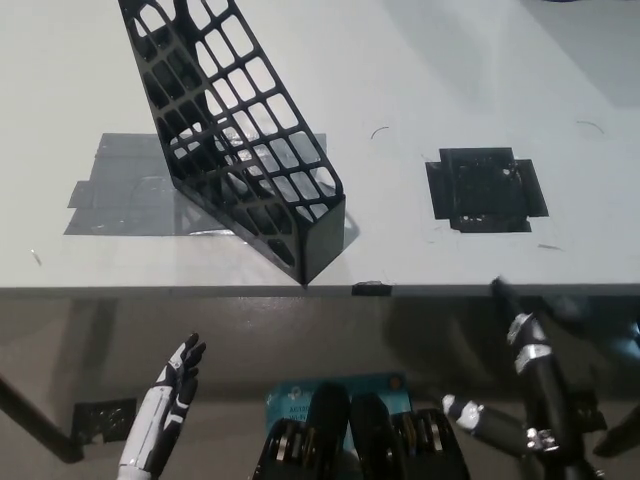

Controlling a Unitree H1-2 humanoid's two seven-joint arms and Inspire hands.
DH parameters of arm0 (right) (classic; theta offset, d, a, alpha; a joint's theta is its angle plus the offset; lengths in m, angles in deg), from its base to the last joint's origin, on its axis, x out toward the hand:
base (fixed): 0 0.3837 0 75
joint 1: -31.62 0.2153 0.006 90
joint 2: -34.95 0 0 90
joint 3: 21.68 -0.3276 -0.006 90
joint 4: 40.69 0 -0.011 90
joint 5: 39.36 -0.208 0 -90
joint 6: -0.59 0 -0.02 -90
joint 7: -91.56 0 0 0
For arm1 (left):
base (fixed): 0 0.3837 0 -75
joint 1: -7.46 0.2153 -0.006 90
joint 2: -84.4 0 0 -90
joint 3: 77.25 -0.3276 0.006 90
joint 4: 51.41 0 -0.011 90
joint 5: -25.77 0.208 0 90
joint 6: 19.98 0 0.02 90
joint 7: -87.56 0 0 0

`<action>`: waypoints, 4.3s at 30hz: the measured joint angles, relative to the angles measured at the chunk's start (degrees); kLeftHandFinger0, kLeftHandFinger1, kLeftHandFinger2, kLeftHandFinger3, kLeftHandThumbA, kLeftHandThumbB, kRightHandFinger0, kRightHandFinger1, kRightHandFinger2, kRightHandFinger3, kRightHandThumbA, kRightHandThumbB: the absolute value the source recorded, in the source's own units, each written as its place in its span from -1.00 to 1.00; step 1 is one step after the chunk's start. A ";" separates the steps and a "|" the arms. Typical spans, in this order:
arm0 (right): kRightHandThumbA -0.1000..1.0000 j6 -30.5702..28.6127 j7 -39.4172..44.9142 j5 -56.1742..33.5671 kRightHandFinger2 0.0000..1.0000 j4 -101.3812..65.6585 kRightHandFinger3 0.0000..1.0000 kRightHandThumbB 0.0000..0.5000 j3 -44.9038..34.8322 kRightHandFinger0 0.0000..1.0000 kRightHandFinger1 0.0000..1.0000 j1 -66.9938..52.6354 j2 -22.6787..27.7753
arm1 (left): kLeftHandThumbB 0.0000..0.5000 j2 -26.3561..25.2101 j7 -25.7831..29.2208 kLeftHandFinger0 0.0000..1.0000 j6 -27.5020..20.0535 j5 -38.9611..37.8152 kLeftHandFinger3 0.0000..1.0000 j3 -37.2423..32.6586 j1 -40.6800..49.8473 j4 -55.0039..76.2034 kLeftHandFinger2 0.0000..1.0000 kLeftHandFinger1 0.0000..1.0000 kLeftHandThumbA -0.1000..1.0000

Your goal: A person hands a notebook to the robot and the robot grabs it with its right hand and places it in the magazine stand kept in the centre of the desk infront of it.

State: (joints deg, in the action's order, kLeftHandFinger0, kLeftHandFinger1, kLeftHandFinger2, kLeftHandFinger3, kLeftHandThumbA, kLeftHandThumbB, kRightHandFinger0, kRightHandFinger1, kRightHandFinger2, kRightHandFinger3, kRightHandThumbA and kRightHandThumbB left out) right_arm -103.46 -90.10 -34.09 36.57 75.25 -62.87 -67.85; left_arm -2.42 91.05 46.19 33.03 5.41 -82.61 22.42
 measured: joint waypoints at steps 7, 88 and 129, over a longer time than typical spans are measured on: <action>1.00 0.85 -0.14 -1.50 1.00 -7.63 1.00 -0.02 -3.50 1.00 1.00 3.48 -0.02 | 1.00 -0.43 0.39 1.00 -0.61 0.06 1.00 -0.48 0.61 -0.01 1.00 1.00 1.00; 1.00 26.29 -2.76 -9.64 -1.00 22.14 -1.00 -0.69 -14.24 -1.00 -1.00 39.67 -1.42 | 1.00 -1.63 2.62 1.00 -0.97 0.35 1.00 -2.13 0.86 -0.06 1.00 1.00 1.00; 0.95 38.50 -8.34 -37.44 -1.00 -0.83 -1.00 -0.65 -27.40 -1.00 -1.00 50.74 -15.17 | 1.00 -1.61 2.61 0.98 -0.96 0.55 1.00 -2.15 -0.64 -0.28 1.00 1.00 1.00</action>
State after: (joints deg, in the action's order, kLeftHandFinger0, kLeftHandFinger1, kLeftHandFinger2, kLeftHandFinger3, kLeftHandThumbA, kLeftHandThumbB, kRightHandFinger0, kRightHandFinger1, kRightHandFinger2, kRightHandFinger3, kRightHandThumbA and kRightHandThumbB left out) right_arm -64.96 -98.43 -71.53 35.74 47.85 -12.13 -83.02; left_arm -4.03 93.66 45.24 33.58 3.27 -83.25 22.14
